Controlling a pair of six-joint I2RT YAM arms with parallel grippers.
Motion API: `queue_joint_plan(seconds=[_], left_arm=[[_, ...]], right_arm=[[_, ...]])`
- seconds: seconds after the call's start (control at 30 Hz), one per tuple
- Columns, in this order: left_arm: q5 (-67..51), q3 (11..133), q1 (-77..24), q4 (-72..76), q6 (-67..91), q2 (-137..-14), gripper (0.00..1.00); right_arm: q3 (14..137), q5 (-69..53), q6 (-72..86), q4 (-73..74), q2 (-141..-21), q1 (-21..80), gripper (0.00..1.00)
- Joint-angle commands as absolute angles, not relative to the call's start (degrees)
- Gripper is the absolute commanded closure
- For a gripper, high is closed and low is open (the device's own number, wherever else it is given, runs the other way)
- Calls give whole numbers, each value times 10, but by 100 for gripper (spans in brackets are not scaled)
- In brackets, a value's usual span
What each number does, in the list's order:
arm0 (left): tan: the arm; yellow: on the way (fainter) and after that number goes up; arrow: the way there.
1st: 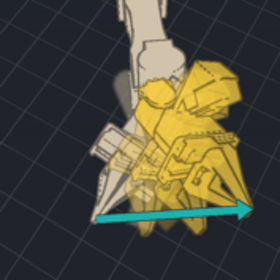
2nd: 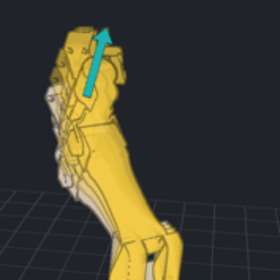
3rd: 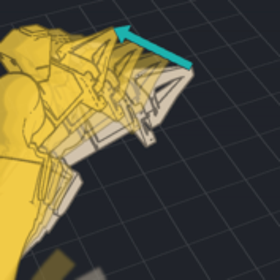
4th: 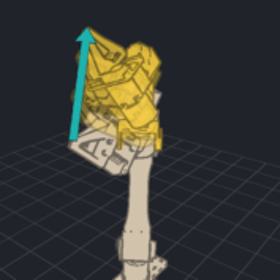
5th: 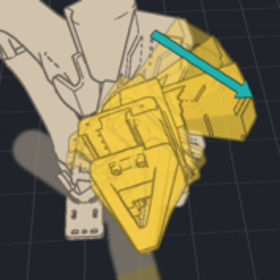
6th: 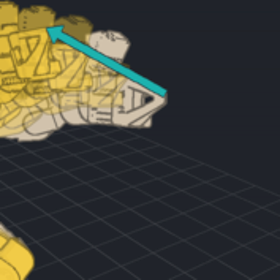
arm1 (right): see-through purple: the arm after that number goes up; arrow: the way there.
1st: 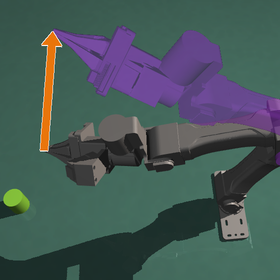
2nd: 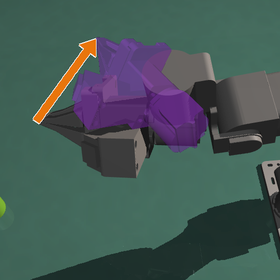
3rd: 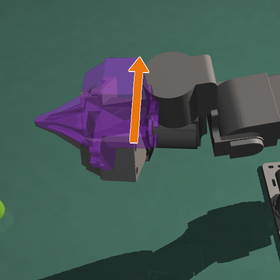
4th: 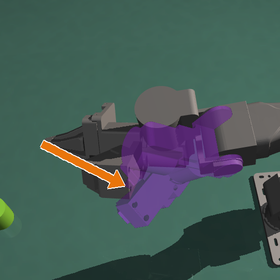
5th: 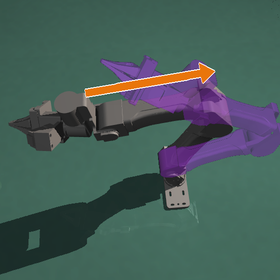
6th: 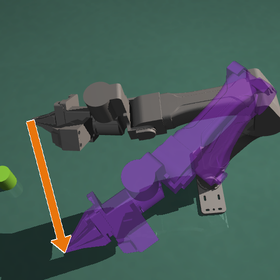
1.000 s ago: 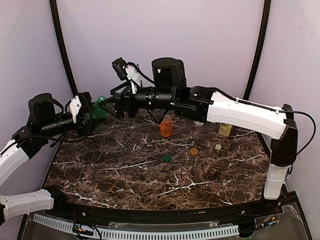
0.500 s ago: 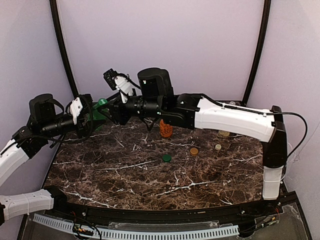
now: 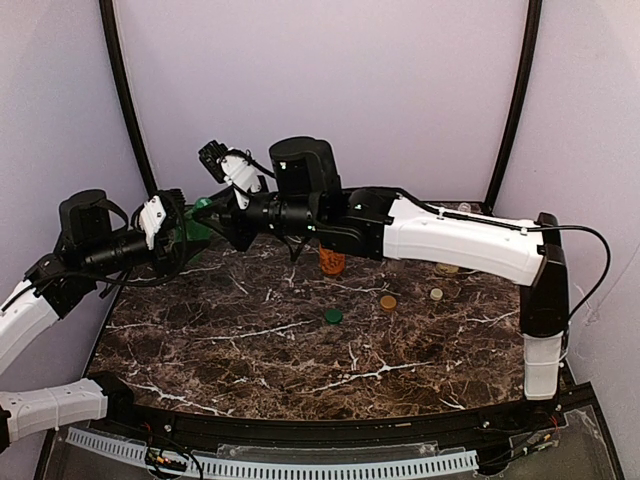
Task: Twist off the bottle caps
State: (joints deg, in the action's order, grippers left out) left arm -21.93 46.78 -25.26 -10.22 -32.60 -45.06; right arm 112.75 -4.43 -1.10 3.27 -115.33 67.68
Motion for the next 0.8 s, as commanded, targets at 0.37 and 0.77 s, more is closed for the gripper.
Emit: queue_joint_plan(seconds=[0.37, 0.77], left_arm=[[-197, 415, -257, -86, -276, -417, 5], [-224, 447, -257, -85, -273, -426, 2]], right_arm=[[1012, -214, 70, -119, -1075, 628, 100], [1003, -225, 109, -144, -1082, 625, 100]])
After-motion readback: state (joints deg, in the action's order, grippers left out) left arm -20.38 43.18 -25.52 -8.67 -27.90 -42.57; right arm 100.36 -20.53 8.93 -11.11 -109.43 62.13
